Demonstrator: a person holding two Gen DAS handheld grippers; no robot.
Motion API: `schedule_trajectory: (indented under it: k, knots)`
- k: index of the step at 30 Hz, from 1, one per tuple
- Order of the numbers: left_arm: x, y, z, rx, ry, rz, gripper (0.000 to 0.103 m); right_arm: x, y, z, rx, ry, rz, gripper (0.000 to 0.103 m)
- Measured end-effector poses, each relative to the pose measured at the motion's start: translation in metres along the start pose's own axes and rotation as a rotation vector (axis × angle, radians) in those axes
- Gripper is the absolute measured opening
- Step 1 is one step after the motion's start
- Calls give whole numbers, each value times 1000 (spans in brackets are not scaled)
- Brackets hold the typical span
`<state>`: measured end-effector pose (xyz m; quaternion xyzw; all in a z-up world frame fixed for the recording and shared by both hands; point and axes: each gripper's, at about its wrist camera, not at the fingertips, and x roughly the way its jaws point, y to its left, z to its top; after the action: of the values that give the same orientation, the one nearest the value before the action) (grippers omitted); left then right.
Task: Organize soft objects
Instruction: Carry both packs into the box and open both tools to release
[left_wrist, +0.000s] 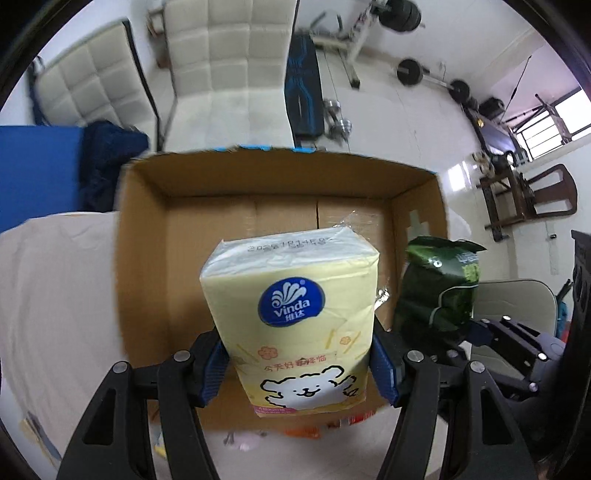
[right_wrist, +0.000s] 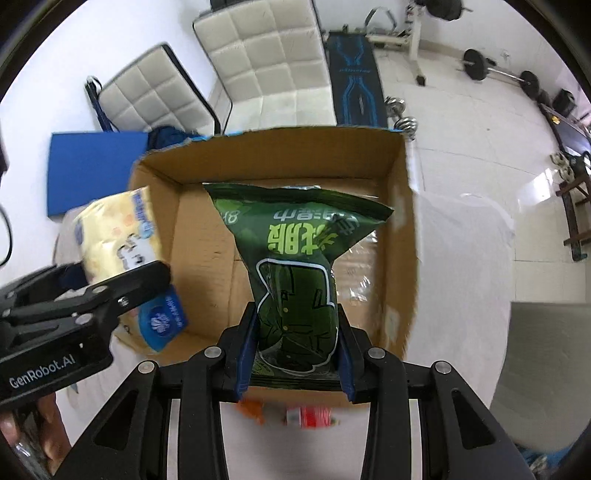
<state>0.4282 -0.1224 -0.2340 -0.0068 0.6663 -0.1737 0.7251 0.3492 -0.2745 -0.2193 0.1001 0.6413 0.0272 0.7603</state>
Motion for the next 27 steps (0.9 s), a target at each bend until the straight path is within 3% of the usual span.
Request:
schedule_trajectory:
  k: [12,17,21,25,27]
  knots:
    - [88,11,59,-2,174,-90,63,100,-22,62,-3,107,-37,40]
    - [101,3,70,6,206,-139,64,124,-25,79,-27,140,-40,40]
    - [109,1,74,-6,242,-125,64,137,-25,86,-23,163,-31,41]
    - [110,1,73,-8,279,-106,68,141,-27,90,-15,169,-49,58]
    - [107,1,72,3,269,-90,73,141,-25,90,-19,174,-60,59]
